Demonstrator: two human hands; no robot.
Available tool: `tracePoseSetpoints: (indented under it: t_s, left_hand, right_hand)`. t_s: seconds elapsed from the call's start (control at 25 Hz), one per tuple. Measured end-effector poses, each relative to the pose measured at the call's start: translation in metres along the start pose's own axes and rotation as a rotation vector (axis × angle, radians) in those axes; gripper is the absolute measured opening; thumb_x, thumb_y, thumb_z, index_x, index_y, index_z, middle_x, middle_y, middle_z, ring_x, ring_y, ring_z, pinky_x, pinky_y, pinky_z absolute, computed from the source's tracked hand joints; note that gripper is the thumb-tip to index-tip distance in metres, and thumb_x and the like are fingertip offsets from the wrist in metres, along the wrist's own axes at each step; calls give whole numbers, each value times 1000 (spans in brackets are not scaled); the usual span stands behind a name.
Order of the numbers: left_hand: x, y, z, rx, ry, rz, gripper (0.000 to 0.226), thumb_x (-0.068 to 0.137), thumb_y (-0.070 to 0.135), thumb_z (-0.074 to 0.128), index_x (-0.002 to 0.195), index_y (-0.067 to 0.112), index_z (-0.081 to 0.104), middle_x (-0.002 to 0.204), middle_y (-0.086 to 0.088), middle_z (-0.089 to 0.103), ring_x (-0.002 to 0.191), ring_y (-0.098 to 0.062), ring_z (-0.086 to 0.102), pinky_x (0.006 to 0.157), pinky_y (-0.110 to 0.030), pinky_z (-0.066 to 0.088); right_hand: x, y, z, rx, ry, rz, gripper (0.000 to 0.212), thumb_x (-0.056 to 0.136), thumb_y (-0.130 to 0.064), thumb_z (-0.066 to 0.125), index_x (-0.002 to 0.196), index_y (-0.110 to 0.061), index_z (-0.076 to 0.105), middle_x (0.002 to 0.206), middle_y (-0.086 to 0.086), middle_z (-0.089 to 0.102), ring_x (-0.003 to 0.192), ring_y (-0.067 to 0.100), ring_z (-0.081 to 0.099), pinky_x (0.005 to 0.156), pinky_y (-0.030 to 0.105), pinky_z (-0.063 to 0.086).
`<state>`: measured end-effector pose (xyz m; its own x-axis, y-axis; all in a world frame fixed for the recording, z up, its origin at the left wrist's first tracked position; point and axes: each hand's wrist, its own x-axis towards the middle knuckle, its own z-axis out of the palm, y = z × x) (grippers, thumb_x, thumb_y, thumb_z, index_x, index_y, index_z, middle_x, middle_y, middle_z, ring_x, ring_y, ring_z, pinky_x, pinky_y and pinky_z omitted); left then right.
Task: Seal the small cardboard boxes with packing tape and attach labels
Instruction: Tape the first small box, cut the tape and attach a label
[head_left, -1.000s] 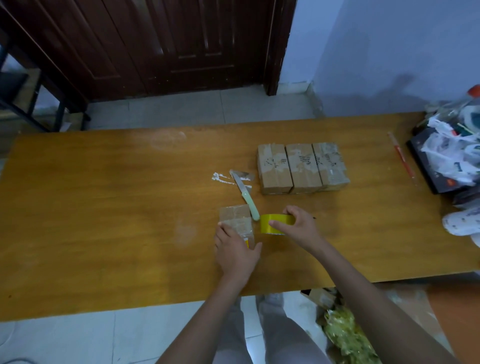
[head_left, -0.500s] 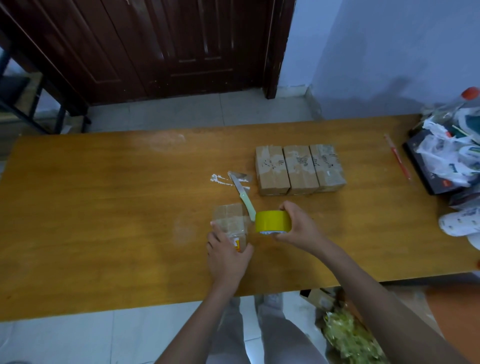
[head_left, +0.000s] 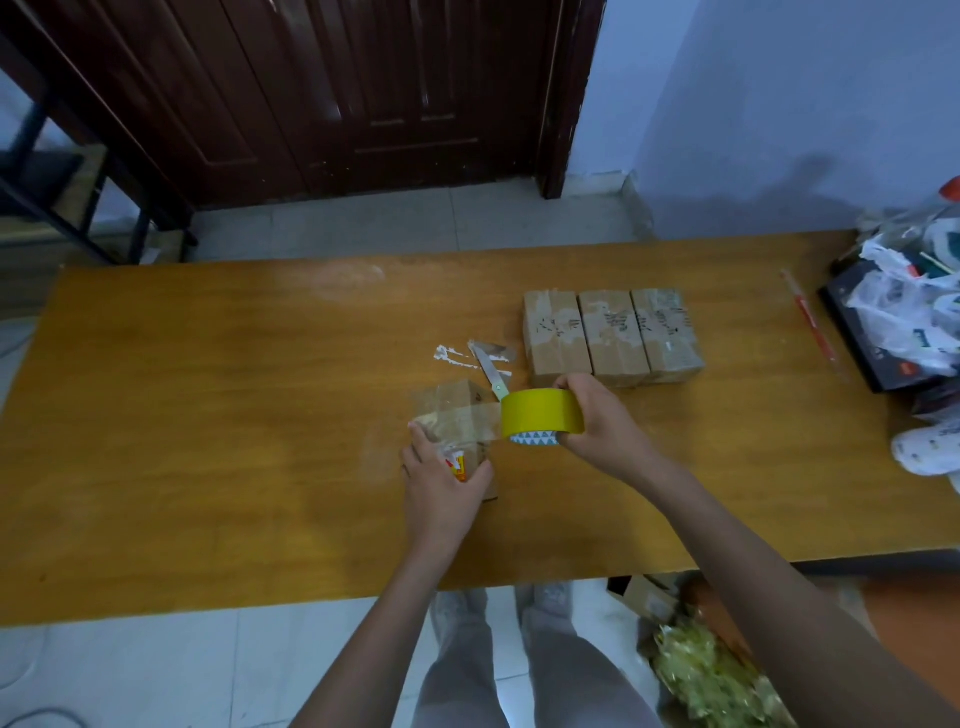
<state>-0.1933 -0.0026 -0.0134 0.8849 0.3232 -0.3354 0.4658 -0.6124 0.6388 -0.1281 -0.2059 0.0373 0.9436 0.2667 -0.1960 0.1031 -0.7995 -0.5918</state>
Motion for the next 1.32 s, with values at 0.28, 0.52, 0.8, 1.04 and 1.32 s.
tracePoseSetpoints:
  t_s: [0.28,0.52,0.8,1.04,1.32]
  left_hand:
    - [29,-12,-44,-148,28,-33,109,79,47,73,156,19,1,161,-7,14,147,-26,16,113,-42,27]
    - [32,-8,-60,-325,-15,-20,105,79,45,74,156,25,4,162,3,9,149,-20,8,116,-43,22]
    - [37,-14,-83,-467,-107,-67,107,73,49,75,155,28,9,160,3,17,145,-22,23,114,-47,32]
    - [34,-29,-94,-769,-178,-181,90,81,28,75,152,27,21,142,-6,47,115,-27,59,80,-37,55]
    - [24,-14,-104,-1064,-247,-60,85,60,35,73,137,8,47,112,-9,67,91,-23,68,64,-34,57]
  right_hand:
    - [8,6,-38,-670,226,5,44,74,-5,63,114,-17,52,108,0,57,98,22,57,86,39,40]
    - [12,-11,-44,-652,252,13,48,74,2,61,117,-17,48,106,1,54,95,22,54,82,38,42]
    - [14,-17,-48,-761,228,91,51,65,7,65,110,-11,50,100,4,53,89,25,52,82,38,36]
    - [14,-8,-64,-462,257,21,41,68,5,68,104,-7,52,101,10,55,84,28,54,62,33,40]
    - [13,-18,-60,-456,225,21,36,71,6,64,102,-7,50,102,9,54,86,26,52,65,35,41]
